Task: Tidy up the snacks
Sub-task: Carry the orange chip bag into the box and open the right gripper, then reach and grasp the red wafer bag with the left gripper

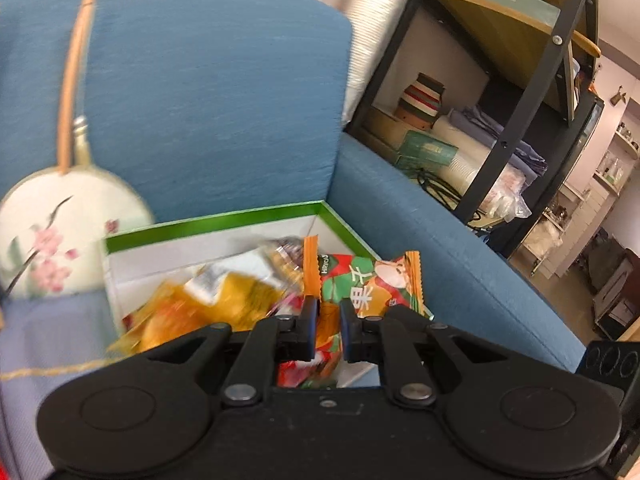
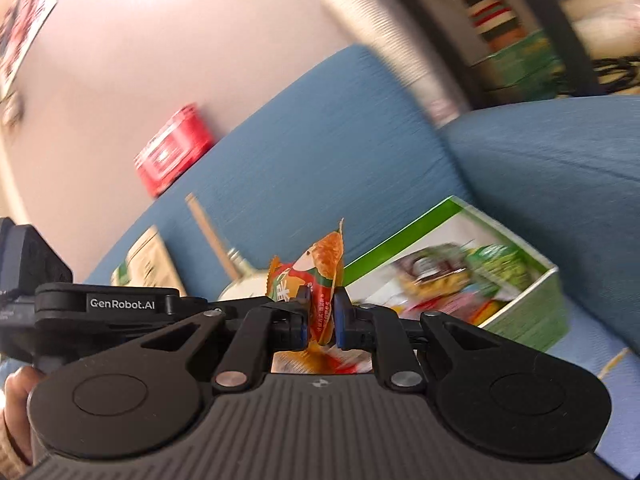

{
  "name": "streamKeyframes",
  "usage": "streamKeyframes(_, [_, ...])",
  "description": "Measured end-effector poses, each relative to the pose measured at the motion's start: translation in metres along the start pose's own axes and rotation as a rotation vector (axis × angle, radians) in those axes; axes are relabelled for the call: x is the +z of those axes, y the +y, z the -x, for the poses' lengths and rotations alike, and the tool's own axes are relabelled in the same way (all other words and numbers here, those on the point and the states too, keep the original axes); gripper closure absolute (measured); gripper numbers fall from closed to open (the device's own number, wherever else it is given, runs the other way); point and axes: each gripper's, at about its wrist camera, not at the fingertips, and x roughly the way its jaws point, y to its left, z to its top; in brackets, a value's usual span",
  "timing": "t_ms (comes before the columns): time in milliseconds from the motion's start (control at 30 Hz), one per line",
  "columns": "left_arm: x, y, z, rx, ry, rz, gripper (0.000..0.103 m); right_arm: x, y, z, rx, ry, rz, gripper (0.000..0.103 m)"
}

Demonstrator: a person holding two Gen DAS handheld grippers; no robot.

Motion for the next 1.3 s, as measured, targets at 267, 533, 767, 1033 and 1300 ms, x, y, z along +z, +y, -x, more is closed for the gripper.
streamKeyframes(267, [0.007, -0.001, -0.032, 0.030, 0.011, -0.038, 0.103, -0.001, -0.008, -0.018, -0.160, -0.020, 0.048, 0.070])
streamKeyframes(533, [-0.007, 0.007, -0.017, 0.115, -0.039, -0.039, 0.000, -0.012, 0.002, -0.021, -0.249, -0.027, 0.186, 0.008])
streamKeyframes(767, [-0.013, 0.013, 0.005, 0.139, -0.074, -0.010, 0.000, -0.016, 0.010, -0.024, -0.232, 0.007, 0.224, 0.008])
streamKeyframes(1033, [-0.035, 0.036, 0.041, 0.163, -0.070, 0.076, 0.000, -0.021, 0.024, -0.018, -0.180, 0.018, 0.252, 0.000])
streamKeyframes(1300, [-0.063, 0.067, 0.086, 0.225, -0.054, 0.124, 0.000, -0.038, 0.049, -0.011, -0.110, 0.080, 0.272, 0.000])
